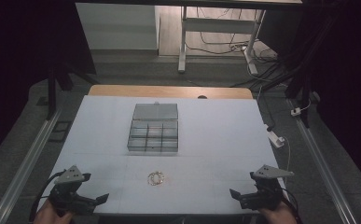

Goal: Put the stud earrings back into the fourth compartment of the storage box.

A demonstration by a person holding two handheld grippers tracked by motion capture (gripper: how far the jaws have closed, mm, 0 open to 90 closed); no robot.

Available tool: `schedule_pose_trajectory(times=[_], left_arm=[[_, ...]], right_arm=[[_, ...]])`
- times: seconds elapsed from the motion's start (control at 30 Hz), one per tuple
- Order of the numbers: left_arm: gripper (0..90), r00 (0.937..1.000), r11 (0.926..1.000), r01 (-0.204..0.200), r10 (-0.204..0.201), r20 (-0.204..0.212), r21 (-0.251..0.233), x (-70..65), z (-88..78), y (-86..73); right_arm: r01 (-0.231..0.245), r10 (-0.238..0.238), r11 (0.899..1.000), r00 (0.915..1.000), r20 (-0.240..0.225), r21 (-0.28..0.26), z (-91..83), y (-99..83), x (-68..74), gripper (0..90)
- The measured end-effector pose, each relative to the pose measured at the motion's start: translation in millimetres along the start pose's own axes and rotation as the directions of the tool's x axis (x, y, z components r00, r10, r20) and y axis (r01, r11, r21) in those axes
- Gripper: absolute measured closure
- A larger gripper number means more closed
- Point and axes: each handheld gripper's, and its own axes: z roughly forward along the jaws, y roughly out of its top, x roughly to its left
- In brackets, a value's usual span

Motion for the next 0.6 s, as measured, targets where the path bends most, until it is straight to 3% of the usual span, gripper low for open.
schedule_pose_trajectory(times=[0.23, 0.6], left_arm=[[0.0, 0.9987, 0.9992, -0.039, 0.039, 0.034, 0.001, -4.2, 10.8, 6.7], [0.0, 0.9976, 0.9989, -0.047, 0.047, 0.050, 0.007, -7.0, 25.7, 16.2]], right_arm=[[0.004, -0.004, 1.000, 1.0000, -0.002, 0.003, 0.1, 0.0, 0.0, 1.0], [0.007, -0.007, 1.000, 1.0000, -0.001, 0.010, 0.7, 0.3, 0.4, 1.0]])
